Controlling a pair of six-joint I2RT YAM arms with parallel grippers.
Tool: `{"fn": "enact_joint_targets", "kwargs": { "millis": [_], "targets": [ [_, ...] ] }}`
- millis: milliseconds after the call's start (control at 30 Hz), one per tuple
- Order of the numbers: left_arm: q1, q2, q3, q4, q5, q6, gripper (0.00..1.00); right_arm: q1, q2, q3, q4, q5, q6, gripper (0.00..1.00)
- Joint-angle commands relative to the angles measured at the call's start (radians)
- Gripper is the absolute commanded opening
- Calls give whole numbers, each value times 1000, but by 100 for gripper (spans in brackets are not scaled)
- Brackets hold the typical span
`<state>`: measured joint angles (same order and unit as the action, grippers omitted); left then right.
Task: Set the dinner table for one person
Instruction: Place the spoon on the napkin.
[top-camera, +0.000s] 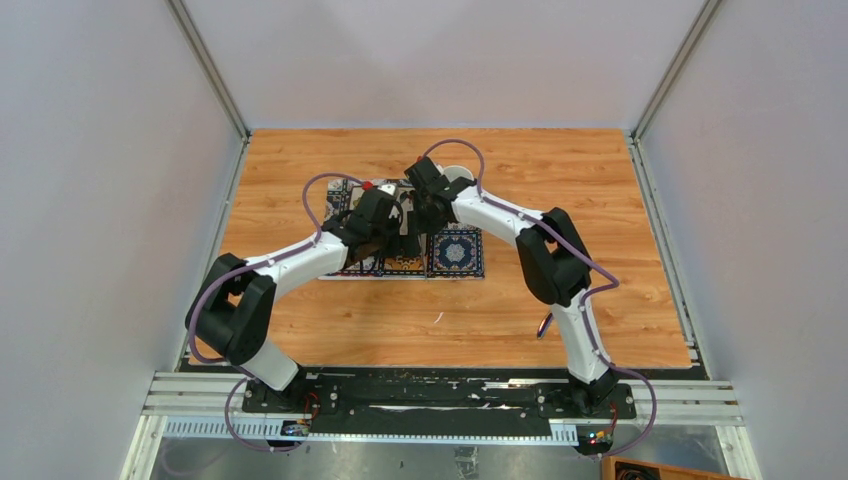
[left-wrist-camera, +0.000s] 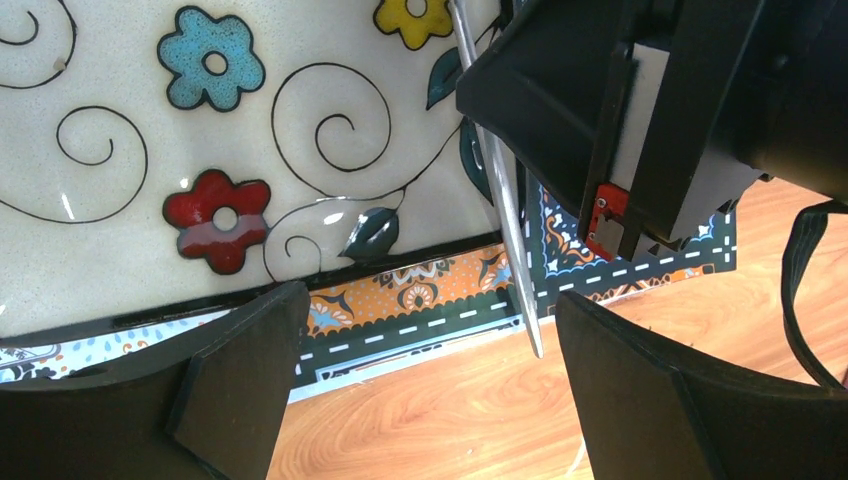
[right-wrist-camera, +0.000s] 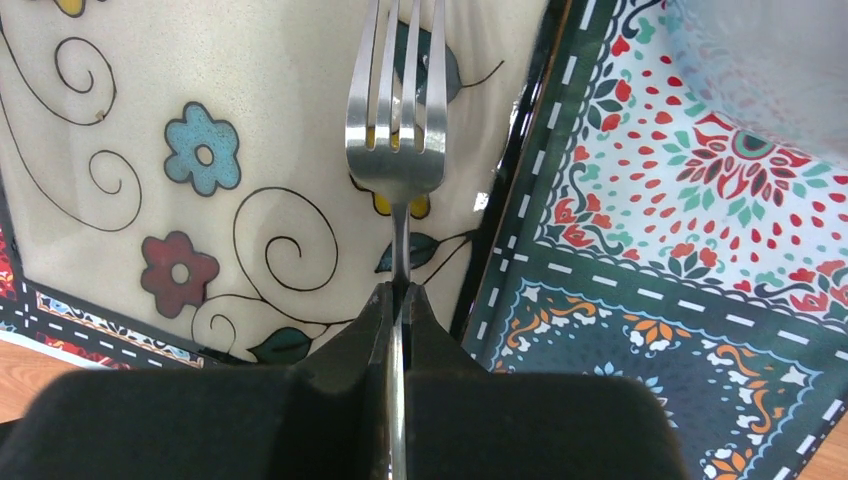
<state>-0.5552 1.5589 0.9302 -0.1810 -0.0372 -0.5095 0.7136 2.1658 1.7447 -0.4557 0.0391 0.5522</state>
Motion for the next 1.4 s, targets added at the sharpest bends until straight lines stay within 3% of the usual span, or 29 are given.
{"fn": "enact_joint_targets", "kwargs": {
  "millis": [0,633,900,1367],
  "targets": [
    [9,-9,-19,13,-10,-6,100,15,37,45,-6,-24,-11,0],
    [14,8,-22,23,0,-9,100,15,80,47,-6,-24,-18,0],
    [17,15,-21,28,9,-11,100,12,84,47,-13,-5,-26,32],
    [17,43,-7,55,52,-31,100,1,9,31,-35,51,-60,36]
  ]
}}
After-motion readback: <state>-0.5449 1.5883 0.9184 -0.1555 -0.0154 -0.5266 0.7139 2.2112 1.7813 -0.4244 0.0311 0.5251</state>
